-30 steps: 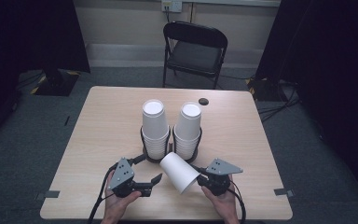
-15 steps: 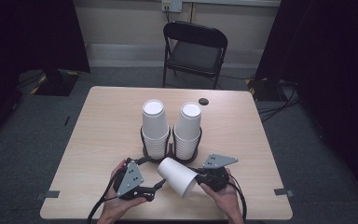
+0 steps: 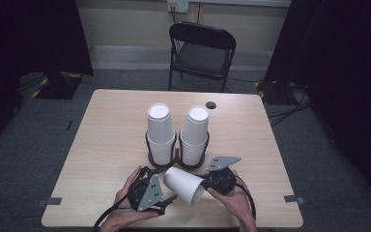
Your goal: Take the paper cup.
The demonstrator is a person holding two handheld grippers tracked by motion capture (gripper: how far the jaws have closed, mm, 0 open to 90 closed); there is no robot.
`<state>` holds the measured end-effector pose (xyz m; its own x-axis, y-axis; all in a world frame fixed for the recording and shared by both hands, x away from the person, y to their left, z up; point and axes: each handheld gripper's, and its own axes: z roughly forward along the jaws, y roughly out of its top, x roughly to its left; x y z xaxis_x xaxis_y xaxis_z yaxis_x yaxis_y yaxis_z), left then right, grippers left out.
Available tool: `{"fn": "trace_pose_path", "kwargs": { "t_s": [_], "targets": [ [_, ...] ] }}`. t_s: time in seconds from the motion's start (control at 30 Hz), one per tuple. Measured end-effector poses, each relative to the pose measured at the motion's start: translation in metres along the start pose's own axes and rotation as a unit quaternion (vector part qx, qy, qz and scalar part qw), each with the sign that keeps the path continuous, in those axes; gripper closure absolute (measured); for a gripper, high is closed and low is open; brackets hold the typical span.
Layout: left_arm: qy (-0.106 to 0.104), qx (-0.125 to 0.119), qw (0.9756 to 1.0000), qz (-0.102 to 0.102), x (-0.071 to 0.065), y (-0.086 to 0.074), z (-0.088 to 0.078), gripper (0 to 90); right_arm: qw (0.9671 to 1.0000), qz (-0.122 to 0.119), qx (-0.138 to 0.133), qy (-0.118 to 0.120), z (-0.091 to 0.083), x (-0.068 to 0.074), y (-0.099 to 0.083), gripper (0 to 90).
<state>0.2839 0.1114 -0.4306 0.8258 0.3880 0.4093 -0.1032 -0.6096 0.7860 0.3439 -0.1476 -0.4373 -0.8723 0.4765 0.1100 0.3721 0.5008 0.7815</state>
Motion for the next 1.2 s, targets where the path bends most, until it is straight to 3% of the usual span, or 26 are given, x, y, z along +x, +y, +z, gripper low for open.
{"fn": "trace_pose_path", "kwargs": {
  "t_s": [0.1, 0.13, 0.23, 0.3, 0.47, 0.57, 1.2],
  "targets": [
    [-0.004, 0.0, 0.9999, 0.014, -0.001, 0.0, 0.001, 16.2, 0.9999, 0.001, 0.01, 0.008, 0.001, -0.002, 0.001, 86.4],
    [-0.006, 0.005, 0.9994, 0.032, -0.003, 0.001, 0.002, 16.5, 0.9999, 0.003, 0.013, 0.01, 0.001, -0.003, 0.001, 86.4],
    [0.001, 0.017, 0.9983, 0.055, -0.006, 0.002, 0.004, 17.5, 0.9997, 0.004, 0.016, 0.02, 0.002, -0.004, 0.001, 86.4],
    [-0.003, 0.016, 0.9983, 0.056, -0.009, 0.002, 0.006, 17.0, 0.9995, 0.005, 0.017, 0.026, 0.003, -0.003, 0.001, 86.4],
    [0.002, 0.036, 0.996, 0.082, -0.017, 0.002, 0.011, 15.5, 0.9993, 0.011, 0.021, 0.028, 0.003, -0.005, 0.002, 86.4],
    [0.018, 0.04, 0.9949, 0.091, -0.019, 0.002, 0.015, 15.4, 0.9991, 0.013, 0.027, 0.029, 0.004, -0.005, 0.003, 86.3],
    [0.03, 0.057, 0.9899, 0.127, -0.031, 0.006, 0.029, 4.8, 0.9968, 0.024, 0.057, 0.05, 0.015, -0.003, 0.017, 86.3]
  ]
}}
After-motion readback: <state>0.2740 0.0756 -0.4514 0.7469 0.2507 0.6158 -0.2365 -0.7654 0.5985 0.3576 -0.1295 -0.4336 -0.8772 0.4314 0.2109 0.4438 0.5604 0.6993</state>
